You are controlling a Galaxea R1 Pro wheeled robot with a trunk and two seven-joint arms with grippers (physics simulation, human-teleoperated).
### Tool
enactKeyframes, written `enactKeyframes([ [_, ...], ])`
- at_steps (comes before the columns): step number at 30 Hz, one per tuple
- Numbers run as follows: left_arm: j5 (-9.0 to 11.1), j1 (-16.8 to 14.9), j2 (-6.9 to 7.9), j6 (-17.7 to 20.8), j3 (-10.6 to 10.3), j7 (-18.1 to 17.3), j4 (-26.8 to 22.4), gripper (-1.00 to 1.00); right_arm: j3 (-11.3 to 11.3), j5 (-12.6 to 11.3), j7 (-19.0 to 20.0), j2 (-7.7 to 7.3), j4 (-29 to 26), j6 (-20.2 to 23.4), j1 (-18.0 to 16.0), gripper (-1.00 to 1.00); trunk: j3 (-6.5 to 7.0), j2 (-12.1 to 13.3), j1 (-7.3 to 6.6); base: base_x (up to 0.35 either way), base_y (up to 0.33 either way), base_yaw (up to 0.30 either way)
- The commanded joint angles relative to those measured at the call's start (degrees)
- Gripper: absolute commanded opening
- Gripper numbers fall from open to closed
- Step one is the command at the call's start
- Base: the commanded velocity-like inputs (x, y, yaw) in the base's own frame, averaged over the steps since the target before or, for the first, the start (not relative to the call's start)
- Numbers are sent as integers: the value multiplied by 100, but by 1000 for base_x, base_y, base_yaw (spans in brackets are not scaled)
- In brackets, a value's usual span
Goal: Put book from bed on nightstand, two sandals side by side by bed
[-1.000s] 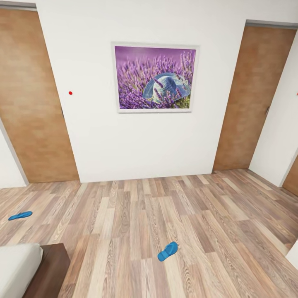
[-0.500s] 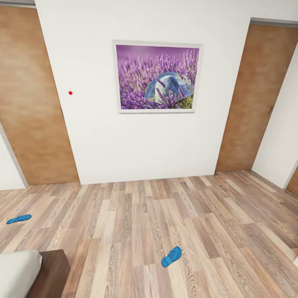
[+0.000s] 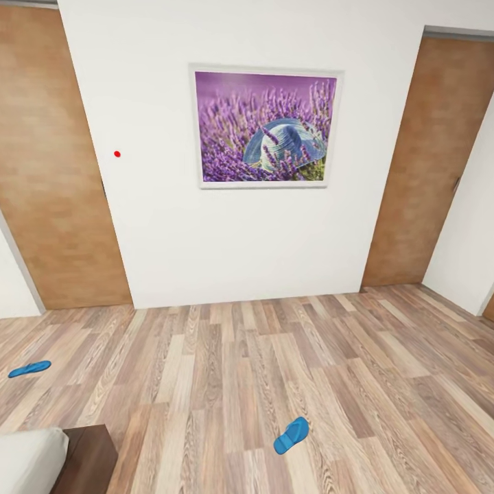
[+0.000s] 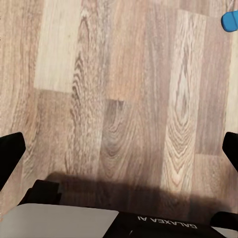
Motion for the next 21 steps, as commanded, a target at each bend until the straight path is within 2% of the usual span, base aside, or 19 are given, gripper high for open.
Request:
enactKeyframes([
  [1,53,-2,-5,23,33,-32,-4,100,6,-59,-4,0,0,-22,-3,100,-6,-3,1,129,88,0],
  [9,51,-2,-5,23,30,-32,-4,100,6,-59,-4,0,-1,-22,-3,100,-6,-3,1,129,69,0],
  [21,50,-2,-5,23,29,-32,-4,100,6,-59,-4,0,-1,-22,-3,100,-6,-3,1,129,8,0],
])
